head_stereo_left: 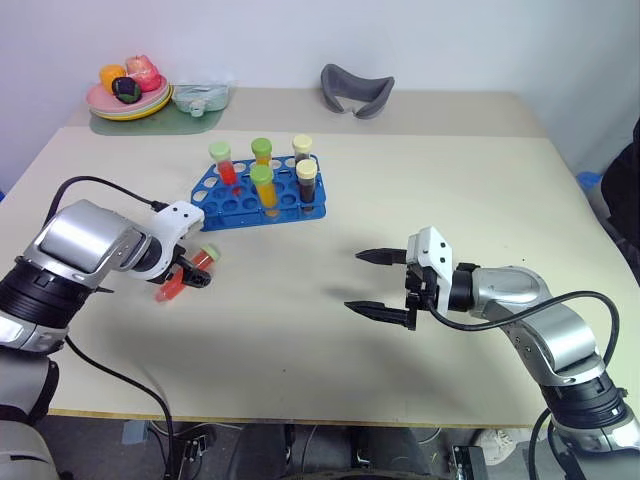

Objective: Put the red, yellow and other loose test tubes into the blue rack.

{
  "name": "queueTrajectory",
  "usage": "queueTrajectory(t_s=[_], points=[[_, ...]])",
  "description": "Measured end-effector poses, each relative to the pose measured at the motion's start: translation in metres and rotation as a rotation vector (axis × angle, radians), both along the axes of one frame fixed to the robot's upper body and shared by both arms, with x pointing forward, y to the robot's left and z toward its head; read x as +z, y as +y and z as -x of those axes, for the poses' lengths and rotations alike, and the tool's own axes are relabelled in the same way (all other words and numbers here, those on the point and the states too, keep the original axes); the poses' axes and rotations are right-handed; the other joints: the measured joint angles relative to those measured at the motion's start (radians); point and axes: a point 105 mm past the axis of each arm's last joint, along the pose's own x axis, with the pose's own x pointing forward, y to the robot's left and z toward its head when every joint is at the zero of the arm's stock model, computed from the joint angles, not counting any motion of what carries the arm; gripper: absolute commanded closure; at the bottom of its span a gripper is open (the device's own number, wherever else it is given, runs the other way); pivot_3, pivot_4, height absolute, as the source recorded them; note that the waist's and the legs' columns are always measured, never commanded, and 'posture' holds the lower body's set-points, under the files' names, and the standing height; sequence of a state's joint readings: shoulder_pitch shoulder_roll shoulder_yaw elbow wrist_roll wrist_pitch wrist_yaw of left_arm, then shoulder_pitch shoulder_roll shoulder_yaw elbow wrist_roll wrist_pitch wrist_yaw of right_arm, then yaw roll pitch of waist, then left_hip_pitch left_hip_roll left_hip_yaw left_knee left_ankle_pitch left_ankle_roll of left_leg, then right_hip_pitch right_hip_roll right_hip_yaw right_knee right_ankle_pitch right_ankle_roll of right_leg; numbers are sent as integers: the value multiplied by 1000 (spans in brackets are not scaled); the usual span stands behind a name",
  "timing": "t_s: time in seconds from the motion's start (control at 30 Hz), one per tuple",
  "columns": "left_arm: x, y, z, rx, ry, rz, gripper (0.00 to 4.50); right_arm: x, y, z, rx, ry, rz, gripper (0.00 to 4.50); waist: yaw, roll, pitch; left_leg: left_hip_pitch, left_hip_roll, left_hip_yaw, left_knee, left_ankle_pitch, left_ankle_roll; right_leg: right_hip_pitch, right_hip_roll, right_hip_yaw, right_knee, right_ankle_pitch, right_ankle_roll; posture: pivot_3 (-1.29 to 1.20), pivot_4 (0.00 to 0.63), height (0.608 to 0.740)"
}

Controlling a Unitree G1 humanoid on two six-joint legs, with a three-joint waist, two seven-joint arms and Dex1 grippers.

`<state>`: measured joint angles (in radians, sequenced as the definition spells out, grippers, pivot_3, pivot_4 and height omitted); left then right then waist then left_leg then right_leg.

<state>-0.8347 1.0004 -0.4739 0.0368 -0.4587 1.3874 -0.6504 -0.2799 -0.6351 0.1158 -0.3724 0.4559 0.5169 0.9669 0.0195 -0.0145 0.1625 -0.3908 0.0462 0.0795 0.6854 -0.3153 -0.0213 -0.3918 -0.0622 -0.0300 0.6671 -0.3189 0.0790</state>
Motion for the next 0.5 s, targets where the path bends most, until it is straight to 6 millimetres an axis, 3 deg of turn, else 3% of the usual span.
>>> queueTrajectory(t_s=[0.23, 0.33, 0.43, 0.5], points=[[0, -1, -9, -6, 6, 0, 115, -1, -1, -1, -18, 1, -3, 0, -3, 3, -2, 0, 0, 0, 0, 0, 0, 0, 0, 0, 1, 0, 0, 0, 150, 735], [0, -3, -9, -21, 10, 8, 938, -1, -1, -1, -22, 1, -5, 0, -3, 3, -2, 0, 0, -1, 0, 0, 0, 0, 0, 0, 1, 0, 0, 0, 150, 735], [-2, -7, -8, -48, 16, 4, 2382, -1, 0, -2, -26, 0, -8, 0, -6, 3, -2, 0, 0, -1, 0, 0, 0, 0, 0, 0, 1, 0, 0, 0, 150, 735], [-2, -8, -7, -60, 11, -7, 2382, -1, 0, -2, -26, 0, -9, 0, -8, 3, -2, 0, 1, -1, 0, 0, 0, 0, 0, 1, 1, 0, 0, 0, 150, 735]])
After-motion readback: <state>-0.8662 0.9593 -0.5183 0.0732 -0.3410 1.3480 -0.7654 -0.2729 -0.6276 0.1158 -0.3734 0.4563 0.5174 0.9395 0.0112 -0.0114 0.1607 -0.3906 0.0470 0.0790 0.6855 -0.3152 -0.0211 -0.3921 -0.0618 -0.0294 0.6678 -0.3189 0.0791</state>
